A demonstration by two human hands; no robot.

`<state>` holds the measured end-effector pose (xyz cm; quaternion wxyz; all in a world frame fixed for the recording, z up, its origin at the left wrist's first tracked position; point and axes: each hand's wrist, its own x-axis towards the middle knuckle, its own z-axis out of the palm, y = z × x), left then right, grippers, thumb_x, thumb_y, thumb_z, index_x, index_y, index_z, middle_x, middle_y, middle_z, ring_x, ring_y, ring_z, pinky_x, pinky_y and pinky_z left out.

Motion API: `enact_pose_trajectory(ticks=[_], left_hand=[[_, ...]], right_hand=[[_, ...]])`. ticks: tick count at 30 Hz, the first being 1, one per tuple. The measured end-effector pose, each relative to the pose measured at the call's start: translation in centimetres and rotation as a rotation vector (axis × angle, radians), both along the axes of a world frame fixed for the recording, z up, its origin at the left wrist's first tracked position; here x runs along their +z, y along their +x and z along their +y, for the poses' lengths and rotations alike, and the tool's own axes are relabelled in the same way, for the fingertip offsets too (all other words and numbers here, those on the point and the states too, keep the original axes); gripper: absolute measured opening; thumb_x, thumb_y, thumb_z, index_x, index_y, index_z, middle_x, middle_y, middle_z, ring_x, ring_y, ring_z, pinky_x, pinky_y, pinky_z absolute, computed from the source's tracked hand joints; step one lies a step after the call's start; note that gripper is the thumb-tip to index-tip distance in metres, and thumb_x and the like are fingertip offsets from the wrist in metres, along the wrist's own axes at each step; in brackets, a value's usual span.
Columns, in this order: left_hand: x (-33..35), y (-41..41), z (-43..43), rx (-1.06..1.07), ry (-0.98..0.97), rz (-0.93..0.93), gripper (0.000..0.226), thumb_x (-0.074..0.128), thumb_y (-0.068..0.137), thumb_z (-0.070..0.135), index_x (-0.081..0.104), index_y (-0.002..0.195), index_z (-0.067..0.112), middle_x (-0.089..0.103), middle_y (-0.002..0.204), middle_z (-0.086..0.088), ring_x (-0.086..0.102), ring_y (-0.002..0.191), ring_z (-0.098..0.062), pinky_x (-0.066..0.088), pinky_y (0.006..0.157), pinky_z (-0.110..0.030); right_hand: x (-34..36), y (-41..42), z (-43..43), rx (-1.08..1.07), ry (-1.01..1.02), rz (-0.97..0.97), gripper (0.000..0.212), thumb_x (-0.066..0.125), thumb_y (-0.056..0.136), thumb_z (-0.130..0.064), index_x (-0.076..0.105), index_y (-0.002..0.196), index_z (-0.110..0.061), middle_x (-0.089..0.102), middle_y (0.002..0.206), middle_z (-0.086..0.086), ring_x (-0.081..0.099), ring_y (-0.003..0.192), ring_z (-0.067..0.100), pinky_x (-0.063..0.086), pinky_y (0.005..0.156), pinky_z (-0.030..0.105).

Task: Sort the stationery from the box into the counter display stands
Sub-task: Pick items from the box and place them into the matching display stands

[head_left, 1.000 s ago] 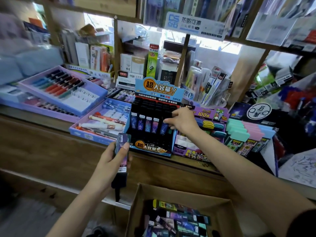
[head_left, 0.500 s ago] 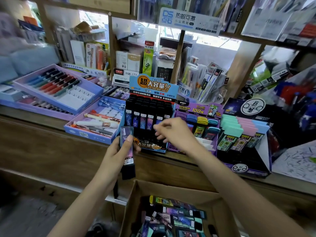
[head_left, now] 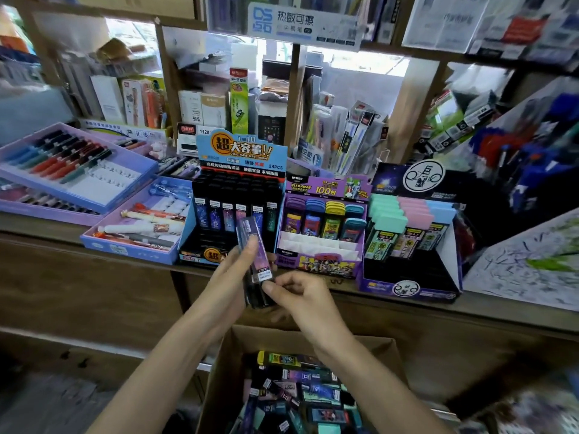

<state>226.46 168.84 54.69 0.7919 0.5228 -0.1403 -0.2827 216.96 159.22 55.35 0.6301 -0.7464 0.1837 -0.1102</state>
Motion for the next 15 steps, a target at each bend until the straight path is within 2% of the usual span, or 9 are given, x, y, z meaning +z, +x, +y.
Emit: enact_pose_trajectory(ticks=[1,3,5,9,11,15], left_hand=[[-0.1,-0.2,-0.2,-0.047,-0.017,0.025,0.050,0.061,0.076,0.042,0.060,0.117,0.013,0.071,0.105,-0.008,0.067,0.098,-0.023,0.052,0.080,-0.034],[-0.2,-0.6,-0.6,-0.085,-0.045,0.029,0.039,0.060,0.080,0.030,0.061,0.115,0.014,0.071,0.108,-0.009,0.067,0.100,-0.023,0.054,0.076,-0.034],[-0.2,-1.0,-1.3,-0.095,-0.035,-0.040,0.032,0.058,0.082,0.024,0.062,0.112,0.014,0.072,0.104,-0.007,0.069,0.094,-0.020,0.056,0.069,-0.030],[-0.3,-1.8,-3.1,-0.062,0.043,-0.157,0.021,0.053,0.090,0.014,0.061,0.109,0.012,0.074,0.092,-0.001,0.069,0.084,-0.013,0.055,0.066,-0.023],[-0.6,-1.7,-3.5,-0.024,0.076,-0.184,0.018,0.051,0.093,0.010,0.061,0.108,0.013,0.074,0.089,0.001,0.070,0.083,-0.011,0.054,0.065,-0.020],[-0.9,-0.9,-2.8,0.038,0.139,-0.211,0.017,0.051,0.093,0.012,0.059,0.107,0.018,0.074,0.093,0.000,0.071,0.089,-0.014,0.053,0.074,-0.029]], right_hand=[[0.2,-0.4,-0.6,-0.004,0.040,-0.009,0.011,0.066,0.087,-0.024,0.065,0.083,-0.013,0.067,0.092,0.011,0.067,0.076,0.024,0.056,0.073,0.041],[0.5,-1.1,-1.8,-0.003,0.141,-0.025,0.010,0.063,0.089,-0.020,0.062,0.084,-0.012,0.066,0.099,0.014,0.067,0.064,0.017,0.052,0.053,0.024],[0.7,-1.8,-3.0,-0.021,0.151,-0.025,0.010,0.061,0.090,-0.018,0.059,0.084,-0.011,0.065,0.097,0.013,0.066,0.062,0.015,0.048,0.047,0.019],[0.6,-2.8,-5.0,-0.081,-0.031,-0.019,0.008,0.059,0.092,-0.016,0.055,0.085,-0.015,0.068,0.088,0.006,0.069,0.073,0.016,0.053,0.057,0.021],[1.0,-3.1,-6.3,-0.121,-0.078,-0.060,0.008,0.059,0.091,-0.013,0.055,0.086,-0.018,0.067,0.085,0.002,0.069,0.072,0.013,0.054,0.058,0.021],[3.2,-2.1,-8.8,-0.158,-0.207,-0.127,0.018,0.065,0.087,-0.011,0.061,0.084,-0.028,0.066,0.081,-0.005,0.065,0.064,0.007,0.054,0.059,0.020]])
